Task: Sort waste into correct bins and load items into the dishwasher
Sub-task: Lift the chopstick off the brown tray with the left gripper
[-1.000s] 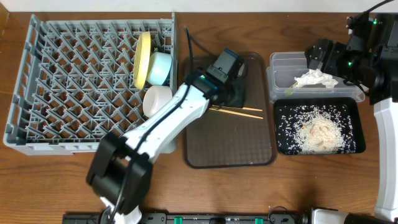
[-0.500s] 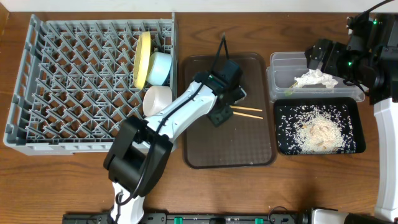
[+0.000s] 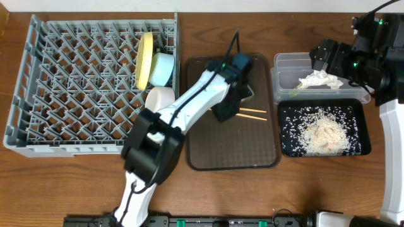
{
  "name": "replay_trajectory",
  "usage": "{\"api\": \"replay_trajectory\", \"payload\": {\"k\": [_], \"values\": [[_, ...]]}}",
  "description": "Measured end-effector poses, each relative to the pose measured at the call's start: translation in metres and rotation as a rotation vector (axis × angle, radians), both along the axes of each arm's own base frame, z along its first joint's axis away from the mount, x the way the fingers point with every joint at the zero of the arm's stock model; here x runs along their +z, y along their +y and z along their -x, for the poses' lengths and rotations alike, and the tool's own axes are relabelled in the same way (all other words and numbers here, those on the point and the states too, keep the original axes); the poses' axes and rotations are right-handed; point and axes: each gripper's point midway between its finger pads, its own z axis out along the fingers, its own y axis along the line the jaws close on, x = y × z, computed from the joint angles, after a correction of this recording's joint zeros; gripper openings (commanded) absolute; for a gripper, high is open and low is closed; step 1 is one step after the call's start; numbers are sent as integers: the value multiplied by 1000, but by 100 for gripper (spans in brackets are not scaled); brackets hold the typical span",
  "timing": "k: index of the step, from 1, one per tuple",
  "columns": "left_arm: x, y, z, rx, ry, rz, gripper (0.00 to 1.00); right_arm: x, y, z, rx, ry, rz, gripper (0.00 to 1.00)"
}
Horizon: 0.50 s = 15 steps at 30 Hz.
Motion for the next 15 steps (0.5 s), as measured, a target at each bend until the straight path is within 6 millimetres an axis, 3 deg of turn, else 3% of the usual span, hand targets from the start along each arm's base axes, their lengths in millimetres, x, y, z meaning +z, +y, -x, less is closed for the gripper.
{"api": "replay_trajectory", "payload": {"k": [5, 8, 15], "values": [[8, -15, -14, -29, -1, 22, 53, 0, 0, 0, 0, 0, 0, 99], [2, -19, -16, -63, 10, 27, 50, 0, 0, 0, 0, 0, 0, 99], [-19, -31, -30, -114, -23, 54, 55, 0, 0, 0, 0, 0, 0, 99]]}}
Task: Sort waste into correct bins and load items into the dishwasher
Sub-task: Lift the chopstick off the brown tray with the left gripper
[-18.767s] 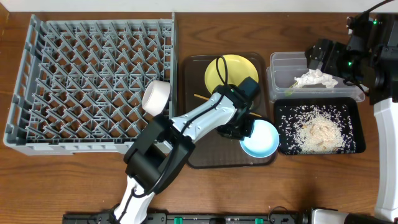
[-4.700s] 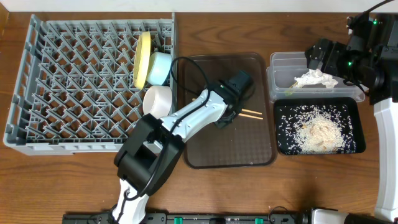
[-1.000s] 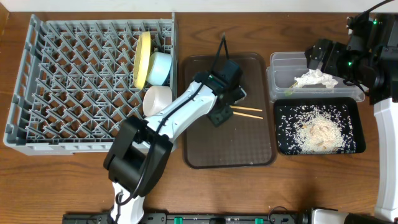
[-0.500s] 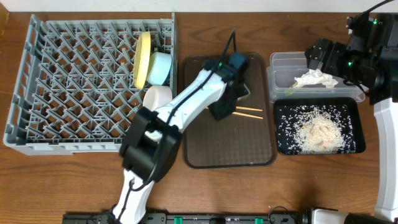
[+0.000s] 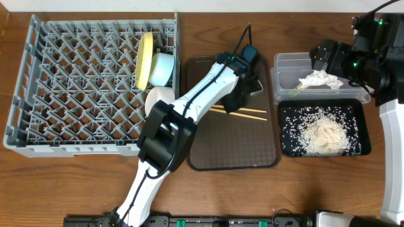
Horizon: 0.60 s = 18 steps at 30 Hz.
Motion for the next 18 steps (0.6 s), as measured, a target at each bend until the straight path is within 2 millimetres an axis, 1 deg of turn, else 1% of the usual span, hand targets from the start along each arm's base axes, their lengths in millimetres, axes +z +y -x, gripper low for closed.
{"api": "replay_trajectory", "payload": {"k": [6, 12, 18], "values": [[2, -8, -10, -18, -44, 31, 53, 0, 0, 0, 0, 0, 0, 99], [2, -12, -15, -42, -65, 46, 54, 0, 0, 0, 0, 0, 0, 99], [-8, -9, -11, -87, -56, 31, 52, 0, 0, 0, 0, 0, 0, 99]]}}
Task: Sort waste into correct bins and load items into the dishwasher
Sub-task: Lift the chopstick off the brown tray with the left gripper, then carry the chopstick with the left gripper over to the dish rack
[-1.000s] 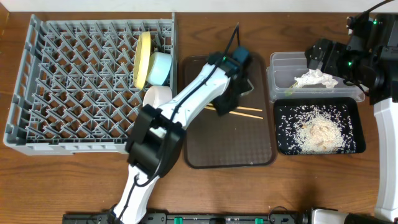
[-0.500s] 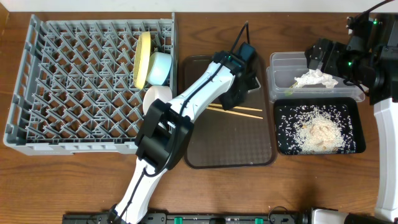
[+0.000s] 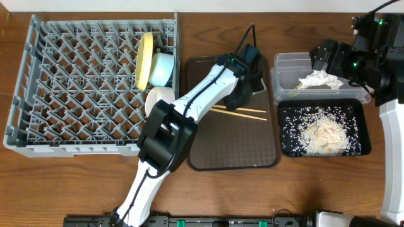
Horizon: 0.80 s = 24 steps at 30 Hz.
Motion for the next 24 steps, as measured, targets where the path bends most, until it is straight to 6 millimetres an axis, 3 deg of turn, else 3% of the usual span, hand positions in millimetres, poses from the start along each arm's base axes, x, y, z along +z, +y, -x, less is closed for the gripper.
{"api": "replay_trajectory", "payload": {"k": [17, 22, 24], "values": [[-20, -6, 5, -110, -2, 31, 51, 0, 0, 0, 0, 0, 0, 99], [-25, -6, 7, -128, -1, 34, 44, 0, 0, 0, 0, 0, 0, 99], [-25, -6, 8, -137, -7, 43, 36, 0, 0, 0, 0, 0, 0, 99]]}}
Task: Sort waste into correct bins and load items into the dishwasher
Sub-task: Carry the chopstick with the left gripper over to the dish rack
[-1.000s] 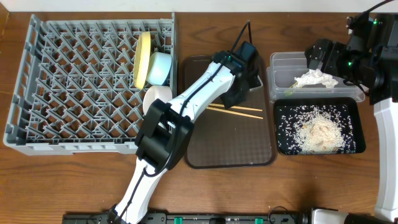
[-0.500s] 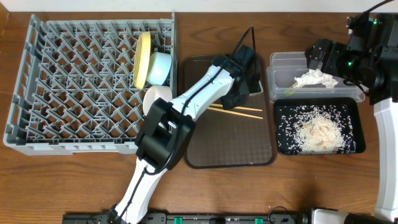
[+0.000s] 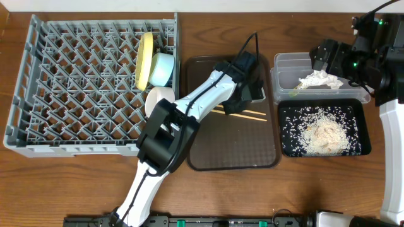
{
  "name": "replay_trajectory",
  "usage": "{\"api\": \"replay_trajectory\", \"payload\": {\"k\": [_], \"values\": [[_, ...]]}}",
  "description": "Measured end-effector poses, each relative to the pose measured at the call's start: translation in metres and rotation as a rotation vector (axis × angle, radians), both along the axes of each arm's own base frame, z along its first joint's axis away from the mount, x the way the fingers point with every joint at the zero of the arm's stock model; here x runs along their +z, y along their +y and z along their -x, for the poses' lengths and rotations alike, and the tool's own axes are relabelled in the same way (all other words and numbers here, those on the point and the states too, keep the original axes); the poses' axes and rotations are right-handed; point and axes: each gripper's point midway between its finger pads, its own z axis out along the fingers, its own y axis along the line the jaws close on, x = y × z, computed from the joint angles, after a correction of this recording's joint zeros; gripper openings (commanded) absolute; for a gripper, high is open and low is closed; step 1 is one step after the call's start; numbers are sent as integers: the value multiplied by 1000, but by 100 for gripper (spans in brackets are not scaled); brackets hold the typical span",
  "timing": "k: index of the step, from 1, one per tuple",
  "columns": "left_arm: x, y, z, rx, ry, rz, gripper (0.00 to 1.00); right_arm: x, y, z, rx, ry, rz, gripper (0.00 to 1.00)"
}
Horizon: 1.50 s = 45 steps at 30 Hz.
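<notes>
Two wooden chopsticks (image 3: 243, 113) lie on the brown tray (image 3: 230, 154). My left gripper (image 3: 251, 88) reaches over the tray's far right corner, above a small dark grey flat piece (image 3: 258, 94); its jaws are hidden by the arm. The grey dish rack (image 3: 76, 88) holds a yellow plate (image 3: 145, 60), a light blue cup (image 3: 161, 68) and a white bowl (image 3: 159, 99). A crumpled tissue (image 3: 320, 80) lies in the clear bin (image 3: 287, 63). My right gripper (image 3: 320, 58) hangs over that bin's far side, its state unclear.
A black bin (image 3: 287, 148) with rice and food scraps (image 3: 322, 133) stands in front of the clear bin at the right. The left arm crosses the tray from the table's front edge. Bare wood lies in front of the rack and tray.
My left gripper has shifted slightly right and nearer the clear bin at the tray's far right corner. The chopsticks, rack items and right arm have not moved.
At first my left gripper was over the tray's middle, covering part of the chopsticks. It then stood further back and right, leaving both chopsticks showing. It has stayed at the far right corner since, a little further right each time. The right arm kept still.
</notes>
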Motion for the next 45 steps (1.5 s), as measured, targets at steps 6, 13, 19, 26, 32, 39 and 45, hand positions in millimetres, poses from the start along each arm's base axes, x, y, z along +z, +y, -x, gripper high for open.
{"api": "replay_trajectory", "payload": {"k": [6, 13, 19, 26, 32, 39, 45], "values": [[-1, 6, 9, -11, 9, -11, 10, 0, 0, 0, 0, 0, 0, 99], [0, 4, 2, 14, -22, -7, 8, 0, 0, 0, 0, 0, 0, 99], [7, -1, -14, 196, -45, 22, 8, 0, 0, 0, 0, 0, 0, 99], [32, -2, -41, 420, -85, 91, 8, 0, 0, 0, 0, 0, 0, 99], [72, 25, -53, 603, -91, 142, 8, 0, 0, 0, 0, 0, 0, 99], [182, 77, -37, 798, -135, 254, 8, 0, 0, 0, 0, 0, 0, 99], [268, 131, -7, 914, -207, 345, 8, 0, 0, 0, 0, 0, 0, 99]]}}
